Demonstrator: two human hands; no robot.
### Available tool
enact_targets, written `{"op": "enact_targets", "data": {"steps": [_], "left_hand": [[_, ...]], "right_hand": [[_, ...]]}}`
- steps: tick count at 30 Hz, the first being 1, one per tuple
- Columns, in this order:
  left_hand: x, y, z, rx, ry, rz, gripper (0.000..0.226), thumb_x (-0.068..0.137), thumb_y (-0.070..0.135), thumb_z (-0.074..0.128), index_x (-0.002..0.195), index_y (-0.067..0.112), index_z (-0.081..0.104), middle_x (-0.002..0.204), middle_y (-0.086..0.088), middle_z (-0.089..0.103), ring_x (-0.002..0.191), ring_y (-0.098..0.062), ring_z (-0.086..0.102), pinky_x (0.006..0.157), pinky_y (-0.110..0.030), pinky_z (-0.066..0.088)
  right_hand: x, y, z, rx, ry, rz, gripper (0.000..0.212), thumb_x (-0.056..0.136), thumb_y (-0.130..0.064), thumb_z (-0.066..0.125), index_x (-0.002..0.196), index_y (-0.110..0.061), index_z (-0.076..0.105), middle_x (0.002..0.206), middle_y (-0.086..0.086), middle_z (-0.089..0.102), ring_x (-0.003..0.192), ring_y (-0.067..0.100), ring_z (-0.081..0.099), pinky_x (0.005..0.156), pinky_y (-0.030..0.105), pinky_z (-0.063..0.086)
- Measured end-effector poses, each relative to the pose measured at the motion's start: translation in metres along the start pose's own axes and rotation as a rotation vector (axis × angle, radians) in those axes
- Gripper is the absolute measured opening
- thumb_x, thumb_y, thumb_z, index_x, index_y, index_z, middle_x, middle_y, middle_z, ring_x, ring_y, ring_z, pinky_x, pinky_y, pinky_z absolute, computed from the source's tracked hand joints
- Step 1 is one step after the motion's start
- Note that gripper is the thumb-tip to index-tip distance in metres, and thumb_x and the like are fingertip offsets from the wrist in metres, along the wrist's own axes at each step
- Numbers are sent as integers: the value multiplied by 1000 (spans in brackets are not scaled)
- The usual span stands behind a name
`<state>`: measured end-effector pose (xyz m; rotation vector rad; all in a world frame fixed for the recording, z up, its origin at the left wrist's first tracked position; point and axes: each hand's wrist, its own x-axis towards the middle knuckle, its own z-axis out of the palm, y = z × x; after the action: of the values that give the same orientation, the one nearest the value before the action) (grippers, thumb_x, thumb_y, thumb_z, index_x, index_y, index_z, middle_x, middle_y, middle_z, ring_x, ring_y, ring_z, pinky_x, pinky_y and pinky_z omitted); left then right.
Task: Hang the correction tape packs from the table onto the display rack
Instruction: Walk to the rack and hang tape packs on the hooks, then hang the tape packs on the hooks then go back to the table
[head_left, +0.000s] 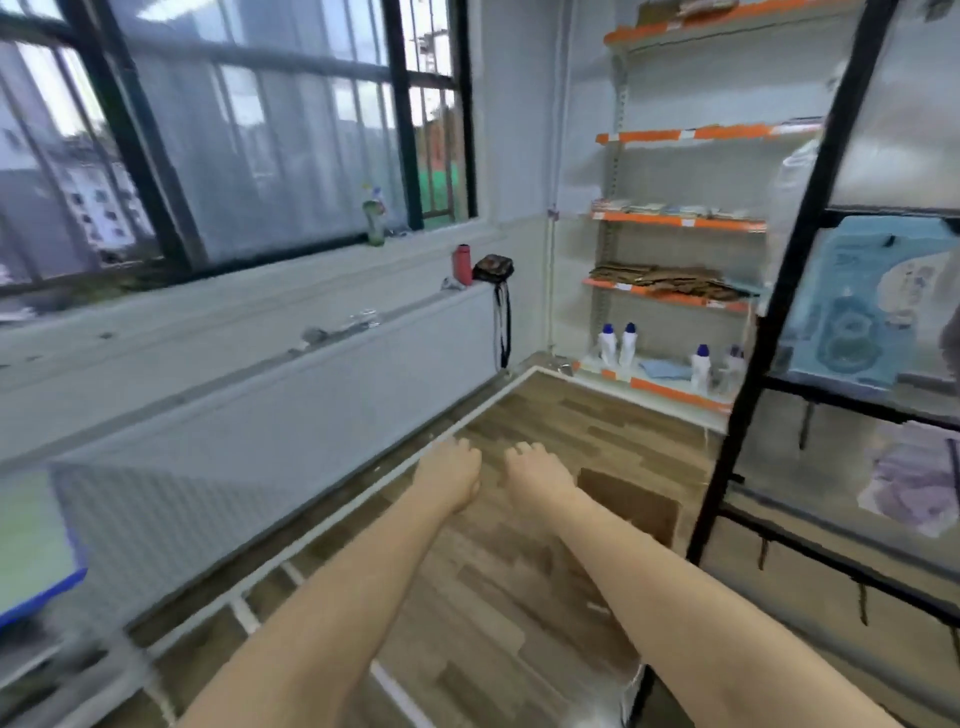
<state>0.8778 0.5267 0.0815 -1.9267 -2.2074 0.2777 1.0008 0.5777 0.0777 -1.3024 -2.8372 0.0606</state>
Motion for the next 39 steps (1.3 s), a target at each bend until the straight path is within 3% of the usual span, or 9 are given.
{"op": "enact_targets", "data": {"steps": [4,11,20,31,39], "left_hand": [[-75,-128,34,-50,-126,-267,34,99,23,43,128,5,50,132,-17,51,121,-33,49,98,-40,40],[-239,-335,84,-83,-230,-639,37,96,31,48,125,9,56,130,-16,56,121,-33,51,96,-41,43],[-392,-494,169,-200,-398,-950,46,97,44,45,129,11,50,131,-11,52,122,-28,46,98,-39,39],[-475,-695,276,-354,-428,-1234,49,97,45,44,131,10,49,134,-12,50,125,-29,46,99,-38,39],[-507,-833,338,-480,-435,-1363,47,96,43,46,129,11,52,132,-9,54,124,-27,47,99,-36,41]], "right_hand": [[33,-145,-2,-4,51,-233,38,92,-7,45,130,-3,42,133,15,47,124,32,43,98,39,40],[71,-410,19,14,-6,-564,44,98,-17,44,139,-6,35,140,14,41,127,30,42,102,40,38],[69,-654,80,-11,-188,-868,43,93,-16,47,134,-6,39,136,14,42,126,30,38,102,40,35],[183,-896,129,-12,-349,-1013,48,93,-21,47,138,-5,38,141,15,40,131,31,35,106,39,35],[265,-1035,161,-13,-451,-917,47,95,-22,46,137,-3,37,140,16,41,130,30,37,105,36,35]]}}
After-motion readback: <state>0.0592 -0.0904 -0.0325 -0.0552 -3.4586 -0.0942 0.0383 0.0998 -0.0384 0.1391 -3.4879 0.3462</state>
